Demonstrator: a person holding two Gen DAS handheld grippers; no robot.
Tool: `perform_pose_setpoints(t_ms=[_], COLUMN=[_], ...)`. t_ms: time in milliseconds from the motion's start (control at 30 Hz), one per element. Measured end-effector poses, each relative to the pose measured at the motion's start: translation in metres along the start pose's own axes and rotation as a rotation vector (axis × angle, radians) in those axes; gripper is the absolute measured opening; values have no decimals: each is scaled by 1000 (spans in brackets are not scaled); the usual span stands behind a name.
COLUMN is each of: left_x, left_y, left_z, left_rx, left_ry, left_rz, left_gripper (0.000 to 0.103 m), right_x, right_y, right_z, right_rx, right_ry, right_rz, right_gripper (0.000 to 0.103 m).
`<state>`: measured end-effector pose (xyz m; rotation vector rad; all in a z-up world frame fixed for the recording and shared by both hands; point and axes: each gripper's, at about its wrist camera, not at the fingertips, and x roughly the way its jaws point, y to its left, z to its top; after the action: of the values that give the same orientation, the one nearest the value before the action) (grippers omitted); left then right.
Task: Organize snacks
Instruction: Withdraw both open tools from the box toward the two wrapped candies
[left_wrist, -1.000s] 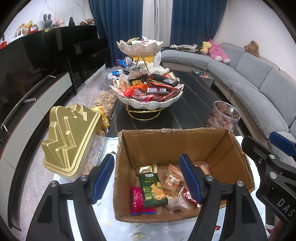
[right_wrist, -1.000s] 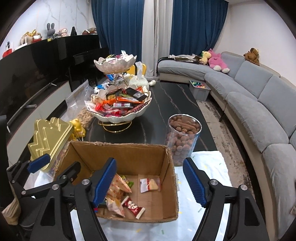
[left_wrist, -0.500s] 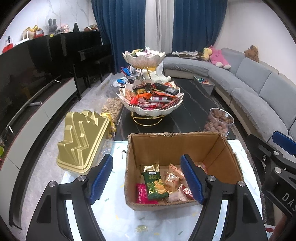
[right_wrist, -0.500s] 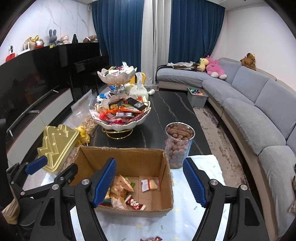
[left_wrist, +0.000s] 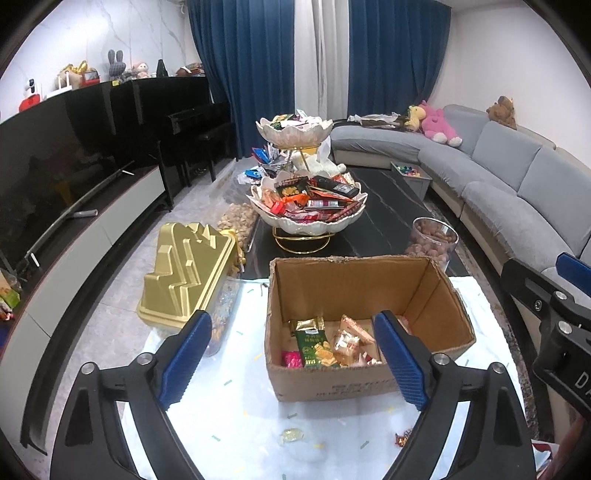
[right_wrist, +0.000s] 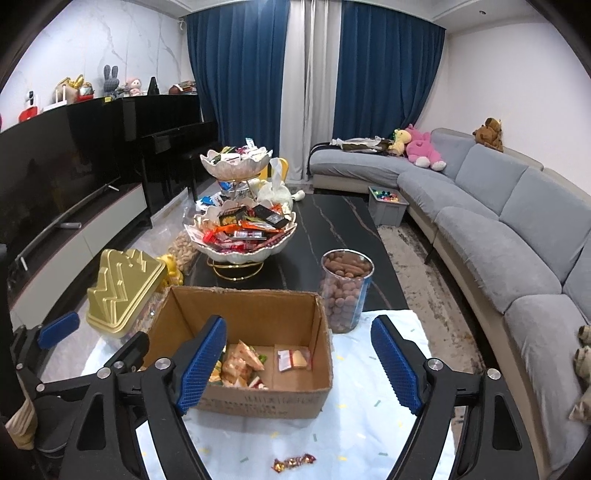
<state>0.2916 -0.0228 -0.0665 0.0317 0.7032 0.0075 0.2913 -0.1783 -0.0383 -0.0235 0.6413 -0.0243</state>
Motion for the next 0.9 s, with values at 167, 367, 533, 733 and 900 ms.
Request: perform_pose_setpoints(t_ms=[167,367,533,733,900], left_x=[-8,-12,-17,-18,-14], left_y=[0,2,0,-2,-2], left_z=[-14,-29,-42,-59,-76], left_rx=[7,4,19,31,32], left_ry=[-4,-10,-19,-28,-28], left_rz=[4,-2,-1,0,0], left_gripper=[92,94,94,94,94], right_x=[-9,-17,-21,-24,-27], right_y=[-3,-5,-5,-2,3], right_z=[-13,-31,-45,-63,-81], right_rx=[6,-1,-5,-11,-27], right_ry=[-13,-13,-13,-22,-42], right_rz=[-11,-10,-8,0,2], right_gripper=[82,82,82,82,82])
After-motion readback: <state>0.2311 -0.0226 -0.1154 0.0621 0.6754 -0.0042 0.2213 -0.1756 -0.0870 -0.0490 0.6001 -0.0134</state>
